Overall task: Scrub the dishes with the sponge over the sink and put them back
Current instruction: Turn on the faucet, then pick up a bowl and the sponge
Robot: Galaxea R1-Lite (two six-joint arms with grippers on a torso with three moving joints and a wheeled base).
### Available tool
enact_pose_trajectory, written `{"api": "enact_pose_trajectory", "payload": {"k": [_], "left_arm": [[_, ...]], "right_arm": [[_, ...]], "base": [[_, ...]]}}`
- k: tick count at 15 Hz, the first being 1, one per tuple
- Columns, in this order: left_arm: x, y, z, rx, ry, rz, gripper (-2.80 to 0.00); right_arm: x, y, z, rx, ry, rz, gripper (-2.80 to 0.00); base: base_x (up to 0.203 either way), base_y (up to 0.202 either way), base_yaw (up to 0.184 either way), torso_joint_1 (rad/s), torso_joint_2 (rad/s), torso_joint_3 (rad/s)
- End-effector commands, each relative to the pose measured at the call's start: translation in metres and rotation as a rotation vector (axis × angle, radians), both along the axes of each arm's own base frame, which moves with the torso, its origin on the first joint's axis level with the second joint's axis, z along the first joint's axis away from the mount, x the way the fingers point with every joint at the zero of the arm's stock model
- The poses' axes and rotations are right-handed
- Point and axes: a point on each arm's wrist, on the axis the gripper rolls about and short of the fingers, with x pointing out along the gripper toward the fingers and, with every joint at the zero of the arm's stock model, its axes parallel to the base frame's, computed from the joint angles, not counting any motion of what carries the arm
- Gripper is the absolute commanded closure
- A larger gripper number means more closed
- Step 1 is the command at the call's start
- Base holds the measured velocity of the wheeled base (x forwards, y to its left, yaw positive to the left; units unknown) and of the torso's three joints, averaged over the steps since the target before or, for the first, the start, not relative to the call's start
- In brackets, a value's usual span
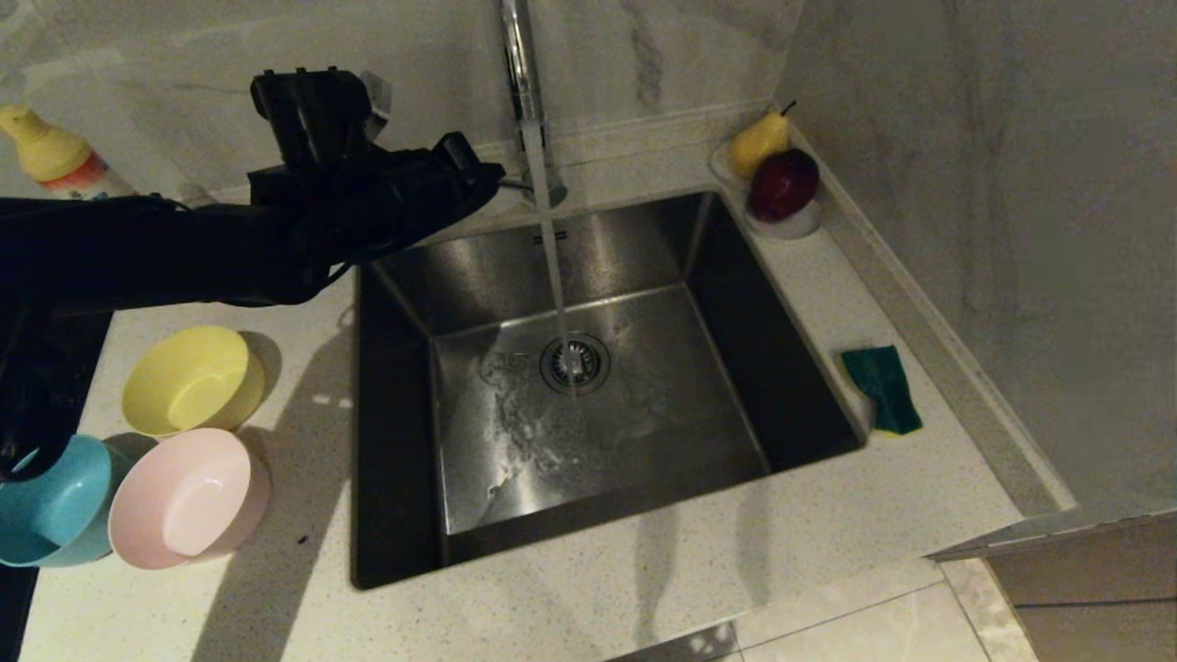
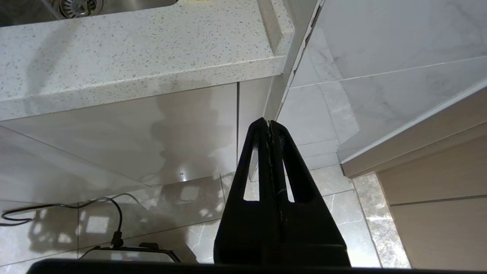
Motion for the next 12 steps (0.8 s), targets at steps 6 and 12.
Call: {"api": "enact_pose_trajectory", "payload": {"k": [6, 12], "left_arm": [[-0.004, 0.027, 0.035, -0.028, -0.091, 0.095, 0.0], [-0.065, 0.048, 0.08, 0.112, -0.13, 0.261, 0.0]], "right_arm": [[0.0, 0.0, 0.0, 0.0, -0.002, 0.001, 0.0], [0.0, 0.0, 0.0, 0.0, -0.002, 0.001, 0.0]], "base": [[0.0, 0.0, 0.0, 0.0, 0.0, 0.0], [0.0, 0.0, 0.0, 0.0, 0.0, 0.0]]}}
